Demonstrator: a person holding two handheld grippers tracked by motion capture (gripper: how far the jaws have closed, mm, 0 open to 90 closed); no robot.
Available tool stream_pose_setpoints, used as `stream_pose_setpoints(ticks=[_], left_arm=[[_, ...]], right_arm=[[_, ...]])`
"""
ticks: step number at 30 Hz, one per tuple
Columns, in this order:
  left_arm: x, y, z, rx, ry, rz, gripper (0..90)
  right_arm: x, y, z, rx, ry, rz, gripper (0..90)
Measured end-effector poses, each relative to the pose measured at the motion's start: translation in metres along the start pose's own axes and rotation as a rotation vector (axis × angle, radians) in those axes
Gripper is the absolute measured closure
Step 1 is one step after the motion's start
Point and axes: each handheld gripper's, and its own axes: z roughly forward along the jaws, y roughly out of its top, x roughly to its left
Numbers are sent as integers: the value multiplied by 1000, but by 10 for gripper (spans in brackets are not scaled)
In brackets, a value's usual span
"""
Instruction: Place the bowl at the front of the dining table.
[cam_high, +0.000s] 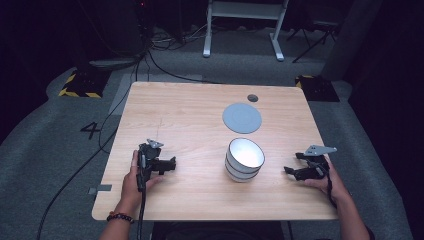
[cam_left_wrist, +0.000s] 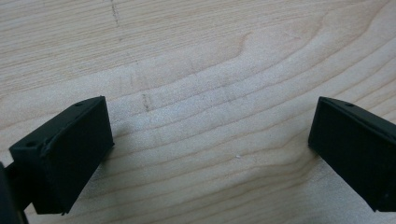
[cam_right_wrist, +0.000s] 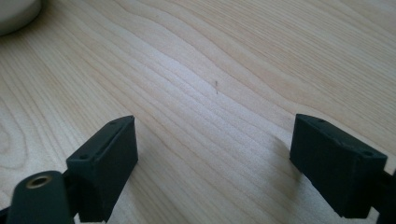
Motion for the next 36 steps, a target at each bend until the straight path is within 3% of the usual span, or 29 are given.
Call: stream_pose_setpoints(ticks=[7, 13, 36], left_arm=[[0, 0, 0, 0, 0, 0, 0], [0, 0, 0, 0, 0, 0, 0], [0, 0, 0, 0, 0, 1, 0]], right_arm=[[1, 2, -2, 4, -4, -4, 181], [6, 8, -11, -30, 11, -12, 185], [42, 39, -31, -88, 55, -109, 194]])
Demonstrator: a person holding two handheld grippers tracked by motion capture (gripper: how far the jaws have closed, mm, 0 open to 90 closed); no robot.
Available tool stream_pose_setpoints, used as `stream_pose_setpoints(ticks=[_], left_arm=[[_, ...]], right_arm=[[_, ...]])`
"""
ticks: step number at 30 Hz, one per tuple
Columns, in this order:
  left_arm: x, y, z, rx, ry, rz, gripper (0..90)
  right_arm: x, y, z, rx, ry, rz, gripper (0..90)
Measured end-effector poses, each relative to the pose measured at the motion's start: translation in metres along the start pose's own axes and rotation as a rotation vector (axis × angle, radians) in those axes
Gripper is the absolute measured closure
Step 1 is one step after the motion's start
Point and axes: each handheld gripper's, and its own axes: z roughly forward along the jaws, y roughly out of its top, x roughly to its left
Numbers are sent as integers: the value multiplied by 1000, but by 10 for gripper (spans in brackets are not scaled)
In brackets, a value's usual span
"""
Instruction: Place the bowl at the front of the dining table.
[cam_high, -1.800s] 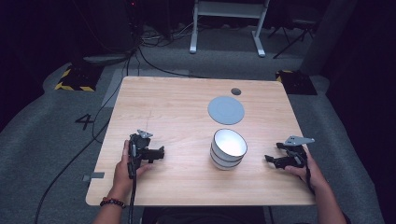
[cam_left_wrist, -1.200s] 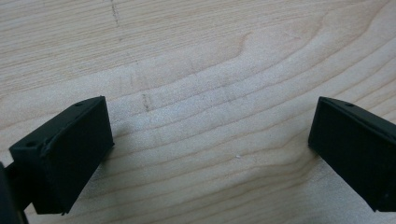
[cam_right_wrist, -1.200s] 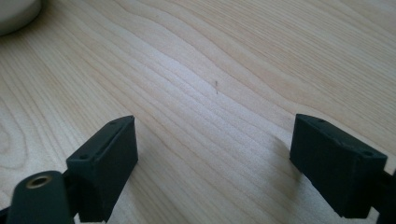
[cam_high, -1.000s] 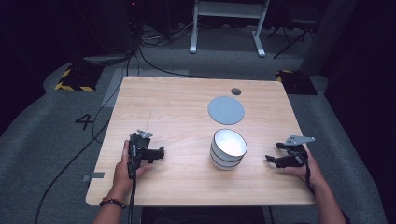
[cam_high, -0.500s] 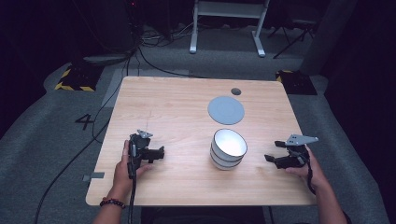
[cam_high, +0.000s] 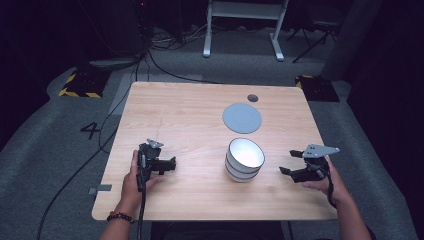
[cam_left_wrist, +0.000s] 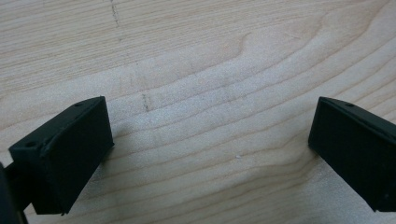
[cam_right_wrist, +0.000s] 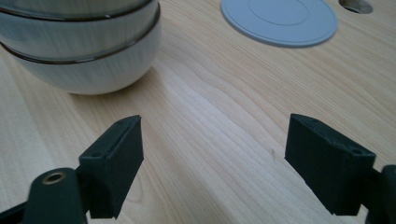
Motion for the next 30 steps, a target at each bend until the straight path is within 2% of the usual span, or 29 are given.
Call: stream_pose_setpoints(ticks=[7, 18, 30], left_arm=[[0, 0, 0, 1, 2, 0, 0], [0, 0, 0, 1, 1, 0, 0], [0, 0, 0, 0, 0, 0, 0]], right_arm=[[10, 9, 1, -15, 33, -21, 191], [18, 21, -1, -45, 59, -43, 191], [32, 44, 3, -65, 104, -102, 207]])
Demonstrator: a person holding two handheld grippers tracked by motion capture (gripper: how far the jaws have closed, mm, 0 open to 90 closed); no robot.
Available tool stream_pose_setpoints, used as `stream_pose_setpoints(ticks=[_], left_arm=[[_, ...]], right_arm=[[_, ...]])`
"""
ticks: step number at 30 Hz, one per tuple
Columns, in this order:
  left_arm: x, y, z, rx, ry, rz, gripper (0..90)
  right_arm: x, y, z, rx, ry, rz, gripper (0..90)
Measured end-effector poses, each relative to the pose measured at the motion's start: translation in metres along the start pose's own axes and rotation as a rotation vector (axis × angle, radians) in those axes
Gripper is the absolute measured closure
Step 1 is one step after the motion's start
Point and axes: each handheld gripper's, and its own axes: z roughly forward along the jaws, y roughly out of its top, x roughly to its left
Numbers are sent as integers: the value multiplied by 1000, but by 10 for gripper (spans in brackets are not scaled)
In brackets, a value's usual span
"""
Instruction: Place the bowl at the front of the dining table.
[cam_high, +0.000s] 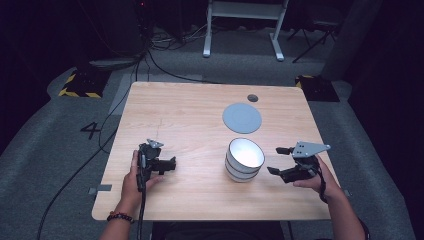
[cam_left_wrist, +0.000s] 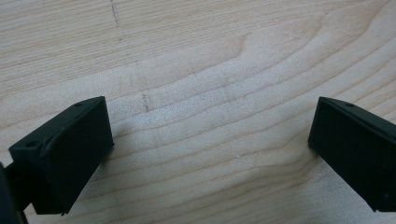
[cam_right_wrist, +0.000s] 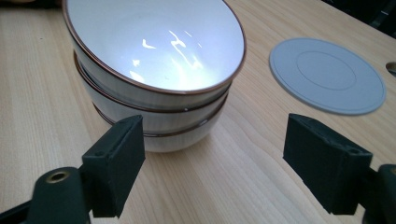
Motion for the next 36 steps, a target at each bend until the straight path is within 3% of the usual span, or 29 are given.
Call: stream_pose_setpoints(ticks=[9, 16, 36], left_arm=[[0, 0, 0, 1, 1, 0, 0], [0, 0, 0, 0, 0, 0, 0], [0, 0, 0, 0, 0, 0, 0]], right_arm=[[8, 12, 0, -31, 41, -19, 212], [15, 18, 4, -22, 60, -50, 212], [26, 35, 19, -32, 128, -59, 225]])
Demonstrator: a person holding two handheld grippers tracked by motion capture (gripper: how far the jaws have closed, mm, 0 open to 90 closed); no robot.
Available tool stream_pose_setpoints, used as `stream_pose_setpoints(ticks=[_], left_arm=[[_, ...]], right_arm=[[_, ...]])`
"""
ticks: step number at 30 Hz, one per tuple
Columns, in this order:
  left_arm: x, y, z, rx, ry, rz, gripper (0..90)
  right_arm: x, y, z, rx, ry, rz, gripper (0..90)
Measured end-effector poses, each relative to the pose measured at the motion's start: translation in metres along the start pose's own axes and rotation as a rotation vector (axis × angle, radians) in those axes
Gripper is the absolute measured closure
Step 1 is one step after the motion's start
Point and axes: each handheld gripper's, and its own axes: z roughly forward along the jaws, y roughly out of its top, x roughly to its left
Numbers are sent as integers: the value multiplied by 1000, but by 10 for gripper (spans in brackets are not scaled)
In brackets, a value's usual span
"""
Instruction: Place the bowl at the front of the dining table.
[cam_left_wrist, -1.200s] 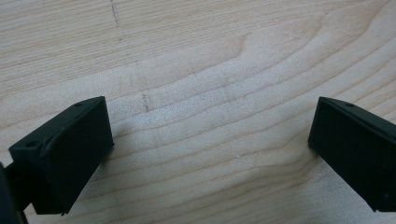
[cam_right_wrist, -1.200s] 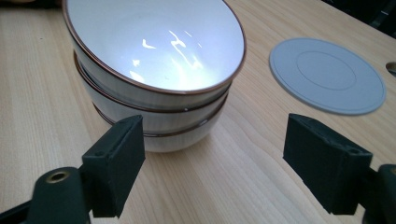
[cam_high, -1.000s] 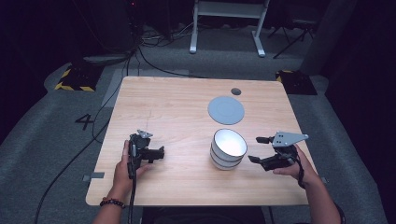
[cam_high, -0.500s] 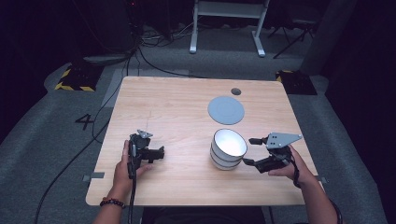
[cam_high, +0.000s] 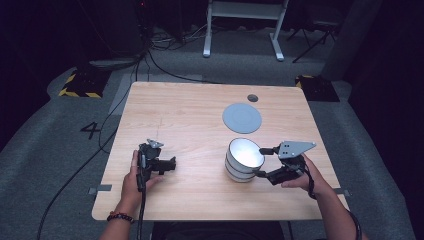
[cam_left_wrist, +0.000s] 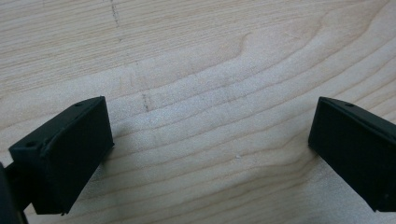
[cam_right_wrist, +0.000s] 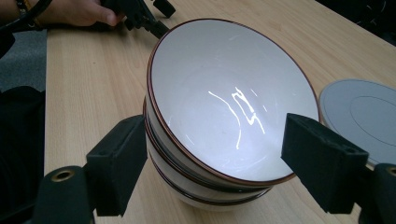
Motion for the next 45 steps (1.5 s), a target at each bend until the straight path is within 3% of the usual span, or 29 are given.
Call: stream_pose_setpoints(ticks=[14, 27, 31, 36, 40, 45], left_arm=[[0, 0, 0, 0, 0, 0, 0], [0, 0, 0, 0, 0, 0, 0], [0, 0, 0, 1, 1, 0, 0], [0, 0, 0, 0, 0, 0, 0], [0, 0, 0, 1, 1, 0, 0], [0, 0, 0, 0, 0, 0, 0]], right_arm=[[3, 8, 19, 9, 41, -15, 259], [5, 14, 32, 3, 121, -4, 490], [5, 17, 35, -9, 157, 4, 650], [8, 19, 37, -6, 191, -2, 770], [9, 21, 37, -3, 202, 21, 810], [9, 21, 35, 10, 189, 10, 827]])
